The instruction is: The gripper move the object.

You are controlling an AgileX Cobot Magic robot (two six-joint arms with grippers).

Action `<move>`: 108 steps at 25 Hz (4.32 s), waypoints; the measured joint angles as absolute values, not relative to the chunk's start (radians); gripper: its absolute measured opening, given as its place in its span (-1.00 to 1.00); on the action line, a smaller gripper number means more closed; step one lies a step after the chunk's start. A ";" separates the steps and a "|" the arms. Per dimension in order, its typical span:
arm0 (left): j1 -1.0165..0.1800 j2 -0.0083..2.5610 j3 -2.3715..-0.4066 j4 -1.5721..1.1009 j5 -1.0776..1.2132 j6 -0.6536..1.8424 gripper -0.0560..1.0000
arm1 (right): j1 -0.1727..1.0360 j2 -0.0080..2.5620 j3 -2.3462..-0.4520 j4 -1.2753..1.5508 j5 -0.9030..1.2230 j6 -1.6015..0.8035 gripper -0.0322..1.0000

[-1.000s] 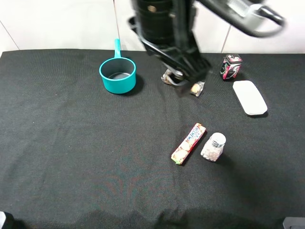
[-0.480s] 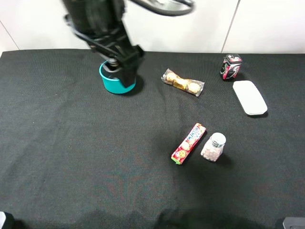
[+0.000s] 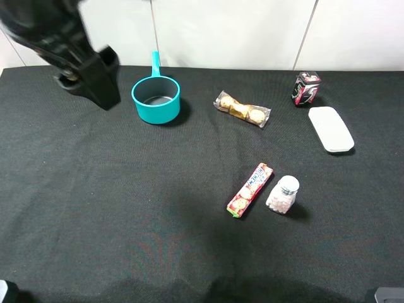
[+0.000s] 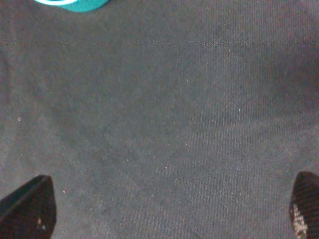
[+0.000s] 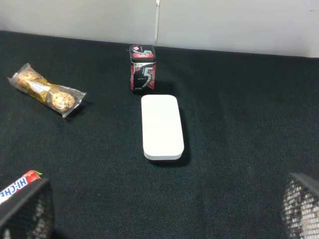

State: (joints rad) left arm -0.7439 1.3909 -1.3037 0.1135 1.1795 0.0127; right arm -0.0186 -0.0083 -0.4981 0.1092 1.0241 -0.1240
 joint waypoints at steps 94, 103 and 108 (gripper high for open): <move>-0.010 -0.008 -0.490 -0.068 1.063 0.252 0.98 | -0.019 -0.008 -0.498 0.109 1.024 -0.124 0.41; -0.010 -0.008 -0.490 -0.068 1.063 0.253 0.98 | -0.019 -0.008 -0.498 0.109 1.024 -0.124 0.41; -0.010 -0.008 -0.490 -0.068 1.063 0.253 0.98 | -0.019 -0.008 -0.498 0.109 1.024 -0.124 0.41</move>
State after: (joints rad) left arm -0.0097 -0.0078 -0.4902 -0.0681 1.0631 0.2533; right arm -0.0186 -0.0083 -0.4981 0.1092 1.0241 -0.1240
